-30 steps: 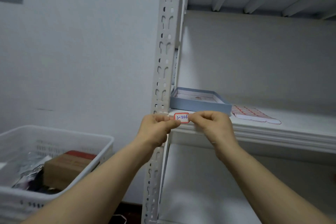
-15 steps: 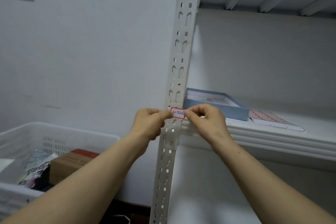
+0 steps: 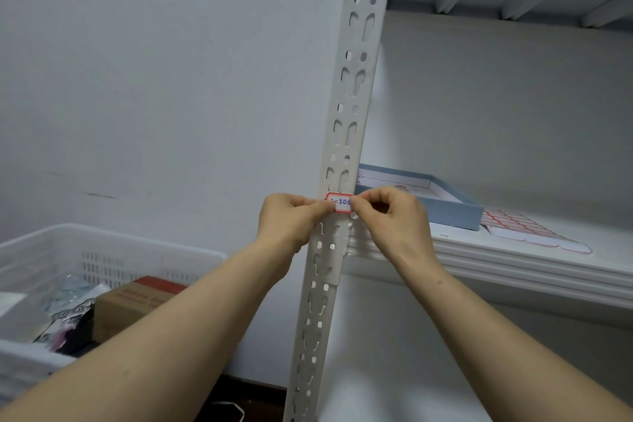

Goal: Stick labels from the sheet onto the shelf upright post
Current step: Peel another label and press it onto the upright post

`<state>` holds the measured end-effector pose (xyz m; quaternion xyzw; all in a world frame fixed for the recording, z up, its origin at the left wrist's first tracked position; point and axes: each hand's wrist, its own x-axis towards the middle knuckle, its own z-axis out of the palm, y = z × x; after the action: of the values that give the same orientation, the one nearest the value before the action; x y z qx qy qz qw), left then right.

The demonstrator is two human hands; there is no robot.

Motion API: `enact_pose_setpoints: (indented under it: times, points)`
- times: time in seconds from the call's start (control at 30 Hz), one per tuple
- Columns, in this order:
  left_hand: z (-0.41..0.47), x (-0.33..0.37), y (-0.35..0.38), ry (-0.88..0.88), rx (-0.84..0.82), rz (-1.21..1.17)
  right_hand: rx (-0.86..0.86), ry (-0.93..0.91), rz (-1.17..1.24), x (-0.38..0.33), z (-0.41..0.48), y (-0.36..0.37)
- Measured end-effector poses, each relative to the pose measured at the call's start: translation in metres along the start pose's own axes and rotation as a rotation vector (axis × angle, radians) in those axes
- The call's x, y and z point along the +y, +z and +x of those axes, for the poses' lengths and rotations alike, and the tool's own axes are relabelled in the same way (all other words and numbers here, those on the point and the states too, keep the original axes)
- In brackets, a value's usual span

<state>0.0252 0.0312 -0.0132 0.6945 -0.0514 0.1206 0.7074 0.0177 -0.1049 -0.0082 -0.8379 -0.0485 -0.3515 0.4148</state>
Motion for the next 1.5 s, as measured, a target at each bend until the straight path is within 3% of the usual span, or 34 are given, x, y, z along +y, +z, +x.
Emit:
enact_pose_setpoints:
  times: [1.5]
  points:
    - [0.003, 0.003, 0.005, 0.036, 0.037, 0.039, 0.003, -0.003, -0.036, 0.003, 0.011, 0.001]
